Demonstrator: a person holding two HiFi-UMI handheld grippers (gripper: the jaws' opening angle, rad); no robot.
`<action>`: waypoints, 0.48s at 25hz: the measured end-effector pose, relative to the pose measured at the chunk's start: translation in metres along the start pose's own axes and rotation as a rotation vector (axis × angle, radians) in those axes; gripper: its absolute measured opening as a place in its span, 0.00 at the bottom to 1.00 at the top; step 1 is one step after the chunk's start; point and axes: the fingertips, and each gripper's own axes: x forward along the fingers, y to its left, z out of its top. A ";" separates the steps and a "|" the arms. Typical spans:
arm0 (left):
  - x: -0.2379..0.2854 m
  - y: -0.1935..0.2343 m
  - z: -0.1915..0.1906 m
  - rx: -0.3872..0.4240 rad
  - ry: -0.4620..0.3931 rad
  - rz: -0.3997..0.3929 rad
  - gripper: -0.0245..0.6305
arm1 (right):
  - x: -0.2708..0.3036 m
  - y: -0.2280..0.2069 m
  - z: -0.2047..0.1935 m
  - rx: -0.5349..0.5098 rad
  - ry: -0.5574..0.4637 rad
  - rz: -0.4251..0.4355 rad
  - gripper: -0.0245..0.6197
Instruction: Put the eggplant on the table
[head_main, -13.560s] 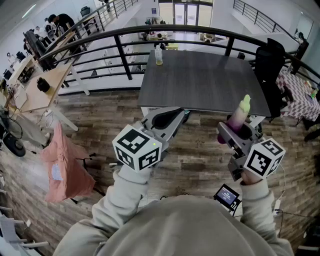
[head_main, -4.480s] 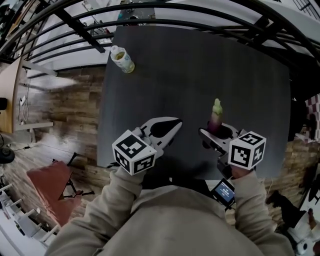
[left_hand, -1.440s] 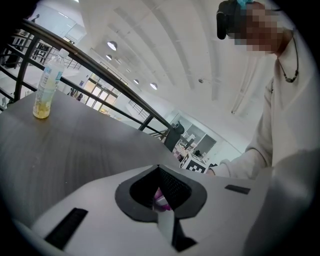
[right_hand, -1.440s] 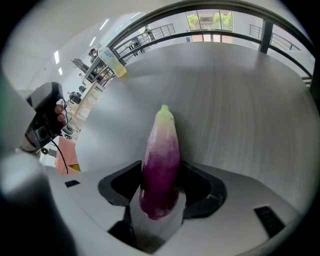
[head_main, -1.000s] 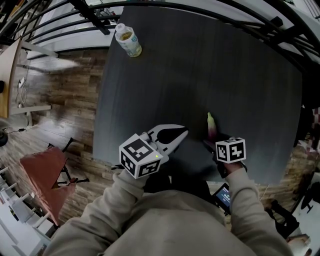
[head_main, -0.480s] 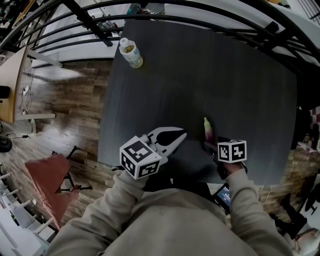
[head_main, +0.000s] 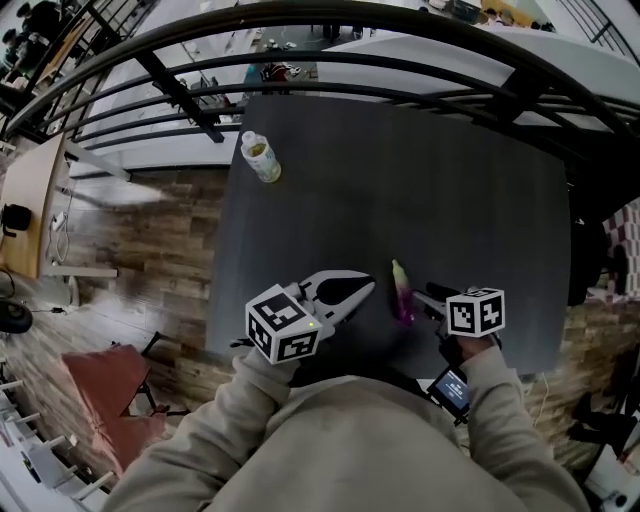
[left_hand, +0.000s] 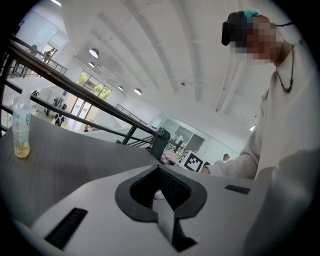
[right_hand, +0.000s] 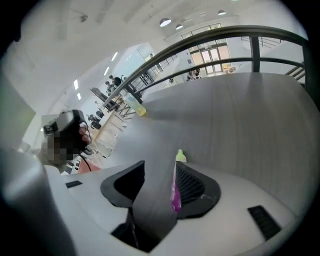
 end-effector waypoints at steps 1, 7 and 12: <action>0.000 -0.002 0.006 0.009 -0.007 -0.006 0.04 | -0.007 0.006 0.008 0.004 -0.026 0.027 0.31; 0.009 -0.022 0.034 0.072 -0.009 -0.042 0.04 | -0.052 0.038 0.049 -0.012 -0.170 0.123 0.08; 0.013 -0.034 0.058 0.133 -0.014 -0.060 0.04 | -0.084 0.067 0.078 -0.095 -0.300 0.161 0.06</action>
